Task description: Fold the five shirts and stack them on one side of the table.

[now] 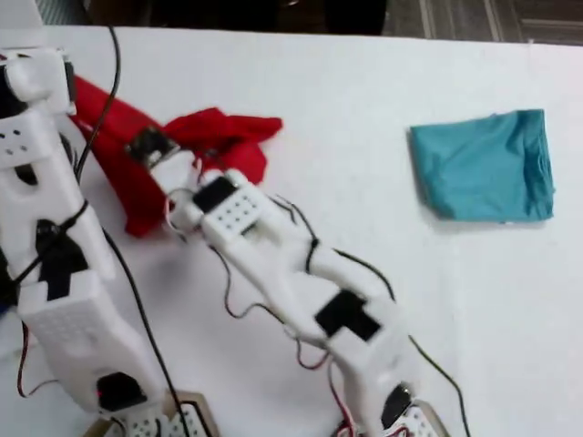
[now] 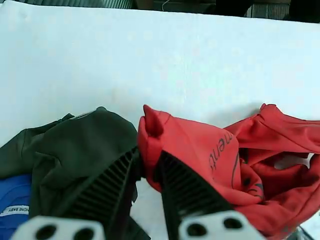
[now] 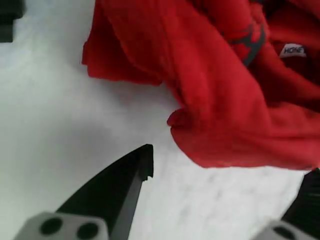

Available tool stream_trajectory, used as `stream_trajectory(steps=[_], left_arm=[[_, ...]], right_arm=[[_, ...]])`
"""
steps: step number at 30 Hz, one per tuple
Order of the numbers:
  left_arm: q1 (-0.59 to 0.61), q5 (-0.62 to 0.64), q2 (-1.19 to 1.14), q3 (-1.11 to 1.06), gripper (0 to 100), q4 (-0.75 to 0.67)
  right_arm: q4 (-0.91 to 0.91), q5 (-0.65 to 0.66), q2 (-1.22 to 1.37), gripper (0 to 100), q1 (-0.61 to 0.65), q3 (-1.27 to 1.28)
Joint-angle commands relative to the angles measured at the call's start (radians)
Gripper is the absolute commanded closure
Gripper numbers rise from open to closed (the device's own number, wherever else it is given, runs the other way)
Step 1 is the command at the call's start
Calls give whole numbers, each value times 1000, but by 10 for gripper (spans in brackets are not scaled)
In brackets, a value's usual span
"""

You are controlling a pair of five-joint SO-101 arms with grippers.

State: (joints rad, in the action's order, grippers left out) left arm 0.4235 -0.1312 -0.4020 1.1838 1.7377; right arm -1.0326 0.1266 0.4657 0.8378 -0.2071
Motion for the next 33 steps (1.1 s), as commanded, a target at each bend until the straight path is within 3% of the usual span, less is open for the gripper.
stream_trajectory(steps=[1,3,5,9,11,14,23,33], left_arm=[[11,-9,52,28,975,6],[11,-9,52,28,975,8],[12,-11,52,28,975,8],[12,-11,52,28,975,26],[11,-11,52,27,975,28],[6,-8,51,27,975,28],[-118,-5,64,39,975,28],[-241,-5,245,85,975,29]], right_arm=[[12,-8,94,565,-38,-163],[8,-8,154,570,-51,-227],[-22,-3,203,636,-61,-293],[-139,-8,263,998,-104,-419],[-208,-8,265,923,-139,-470],[-302,-8,262,984,-214,-555],[-621,12,82,978,-417,-801],[-731,215,-255,978,-582,-825]])
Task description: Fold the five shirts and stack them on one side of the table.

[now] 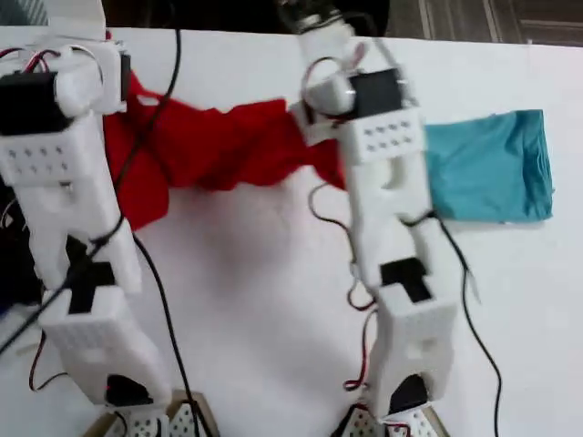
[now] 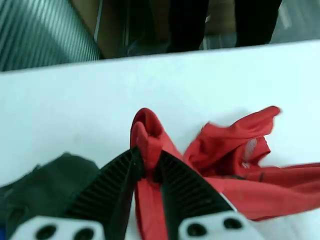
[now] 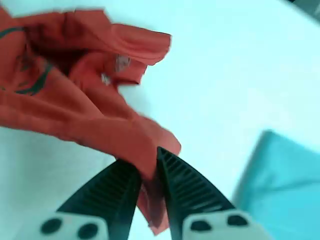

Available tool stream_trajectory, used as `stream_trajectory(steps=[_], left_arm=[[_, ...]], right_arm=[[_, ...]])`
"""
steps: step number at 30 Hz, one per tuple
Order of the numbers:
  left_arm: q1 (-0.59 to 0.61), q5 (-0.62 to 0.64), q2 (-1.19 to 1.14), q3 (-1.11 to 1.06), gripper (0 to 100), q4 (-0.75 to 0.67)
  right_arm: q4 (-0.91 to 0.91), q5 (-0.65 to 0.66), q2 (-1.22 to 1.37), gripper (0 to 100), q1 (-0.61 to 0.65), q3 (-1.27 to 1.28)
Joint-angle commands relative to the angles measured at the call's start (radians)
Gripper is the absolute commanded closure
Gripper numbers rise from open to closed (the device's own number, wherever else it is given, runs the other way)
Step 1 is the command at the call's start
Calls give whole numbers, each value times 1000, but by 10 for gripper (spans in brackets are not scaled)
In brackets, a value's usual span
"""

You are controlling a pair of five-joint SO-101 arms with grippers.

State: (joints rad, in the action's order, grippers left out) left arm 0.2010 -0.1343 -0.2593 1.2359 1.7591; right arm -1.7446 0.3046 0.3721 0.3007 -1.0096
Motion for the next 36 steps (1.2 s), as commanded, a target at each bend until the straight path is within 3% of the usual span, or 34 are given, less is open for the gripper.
stream_trajectory(steps=[1,7,11,16,22,26,31,33,36], left_arm=[[-17,-2,124,25,975,8],[28,38,215,24,975,21],[69,52,224,-47,975,25],[104,52,224,-420,975,20],[180,52,232,-938,975,-97],[264,46,226,-1121,975,-210],[301,12,226,-1242,975,-308],[299,-5,226,-1276,975,-345],[299,-3,226,-1323,975,-417]], right_arm=[[-19,51,-202,978,-53,-23],[-21,114,-435,978,-15,35],[-19,114,-509,978,61,238],[22,109,-512,978,182,554],[249,106,-519,978,321,994],[374,106,-519,978,409,1188],[403,106,-516,971,423,1220],[414,104,-509,924,415,1227],[455,104,-495,758,390,1247]])
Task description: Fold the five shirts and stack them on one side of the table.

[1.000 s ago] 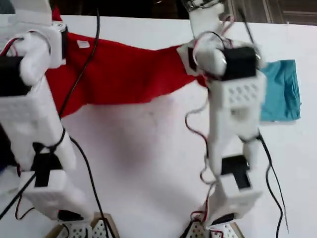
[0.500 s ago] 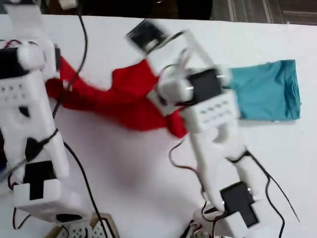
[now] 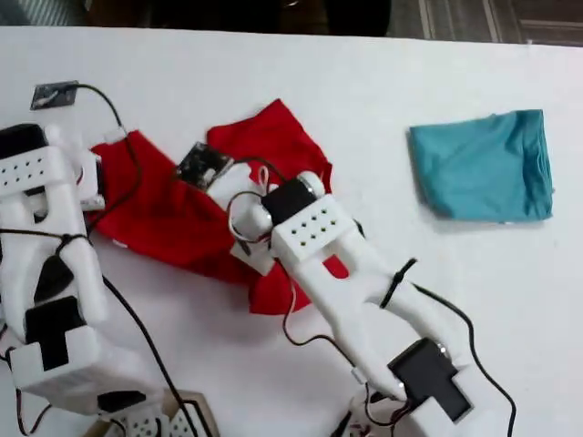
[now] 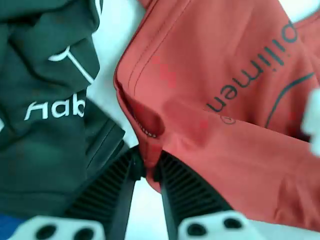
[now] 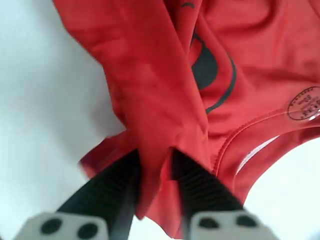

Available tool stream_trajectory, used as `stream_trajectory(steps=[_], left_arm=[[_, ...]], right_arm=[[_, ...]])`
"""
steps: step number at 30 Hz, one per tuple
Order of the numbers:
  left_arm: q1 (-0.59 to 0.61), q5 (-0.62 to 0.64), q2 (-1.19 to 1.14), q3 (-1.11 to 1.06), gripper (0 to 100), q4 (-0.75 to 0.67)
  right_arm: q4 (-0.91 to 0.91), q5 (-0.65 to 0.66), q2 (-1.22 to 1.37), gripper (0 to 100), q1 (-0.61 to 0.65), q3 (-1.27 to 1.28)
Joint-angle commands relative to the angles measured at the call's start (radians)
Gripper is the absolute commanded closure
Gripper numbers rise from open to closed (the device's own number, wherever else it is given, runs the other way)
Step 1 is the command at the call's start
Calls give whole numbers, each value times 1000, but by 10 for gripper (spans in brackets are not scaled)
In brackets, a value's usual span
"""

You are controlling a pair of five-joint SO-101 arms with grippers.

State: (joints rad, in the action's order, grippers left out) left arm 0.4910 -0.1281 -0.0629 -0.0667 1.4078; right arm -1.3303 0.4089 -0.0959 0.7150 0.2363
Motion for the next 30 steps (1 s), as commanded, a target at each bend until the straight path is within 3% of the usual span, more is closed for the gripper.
stream_trajectory(steps=[1,3,8,13,21,30], left_arm=[[8,-9,29,-36,975,-91],[8,-9,29,-65,975,-135],[6,-9,29,-136,975,-229],[5,-12,29,-222,975,-338],[3,-11,28,-320,975,-446],[3,-11,28,-331,975,-451]], right_arm=[[59,6,-19,704,-42,2],[105,2,-7,642,-97,3],[51,0,-62,649,-193,-6],[-71,8,-245,651,-236,-5],[-73,9,-423,651,-245,138],[156,9,-421,651,-239,483]])
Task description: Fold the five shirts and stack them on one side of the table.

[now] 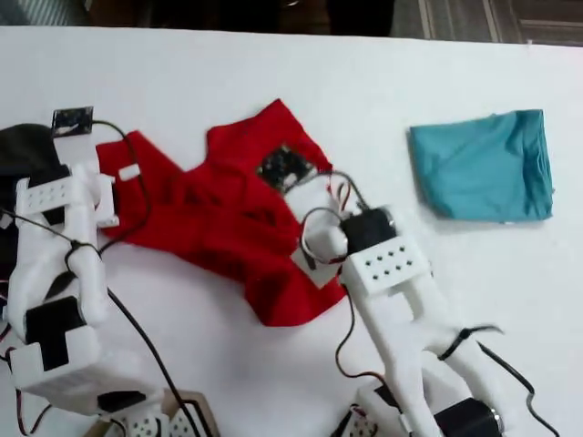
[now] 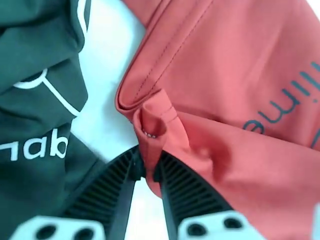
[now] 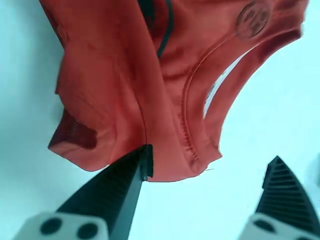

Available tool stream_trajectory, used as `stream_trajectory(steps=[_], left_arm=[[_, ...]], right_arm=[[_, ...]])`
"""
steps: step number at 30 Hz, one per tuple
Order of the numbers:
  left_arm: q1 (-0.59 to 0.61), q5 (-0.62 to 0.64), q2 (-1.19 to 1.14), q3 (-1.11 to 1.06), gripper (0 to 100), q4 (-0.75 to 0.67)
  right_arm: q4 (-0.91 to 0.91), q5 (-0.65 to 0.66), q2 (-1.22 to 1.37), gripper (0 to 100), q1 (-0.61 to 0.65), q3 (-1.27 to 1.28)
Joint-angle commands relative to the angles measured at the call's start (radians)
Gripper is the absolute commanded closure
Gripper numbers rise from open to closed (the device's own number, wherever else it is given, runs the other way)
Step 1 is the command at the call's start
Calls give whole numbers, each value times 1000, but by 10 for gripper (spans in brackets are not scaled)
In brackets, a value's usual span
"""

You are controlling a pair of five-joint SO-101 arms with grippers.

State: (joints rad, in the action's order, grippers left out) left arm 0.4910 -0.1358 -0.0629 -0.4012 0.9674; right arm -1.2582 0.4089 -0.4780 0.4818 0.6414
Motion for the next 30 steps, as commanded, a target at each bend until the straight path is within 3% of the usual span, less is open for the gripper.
stream_trajectory(steps=[1,8,16,18,21,24,26,30], left_arm=[[3,-2,28,4,975,-11],[3,-2,35,8,975,-5],[5,-2,37,15,975,3],[5,-2,37,15,975,5],[5,-2,38,16,975,5],[5,-2,38,27,975,23],[3,-2,37,59,975,61],[-12,-2,37,153,975,150]], right_arm=[[114,9,-39,651,-5,115],[341,9,58,651,-38,235],[254,9,529,658,-35,-86],[189,9,627,728,-33,-206],[136,9,739,972,-59,-367],[110,9,805,943,-111,-506],[104,11,835,987,-156,-606],[93,58,871,980,-242,-806]])
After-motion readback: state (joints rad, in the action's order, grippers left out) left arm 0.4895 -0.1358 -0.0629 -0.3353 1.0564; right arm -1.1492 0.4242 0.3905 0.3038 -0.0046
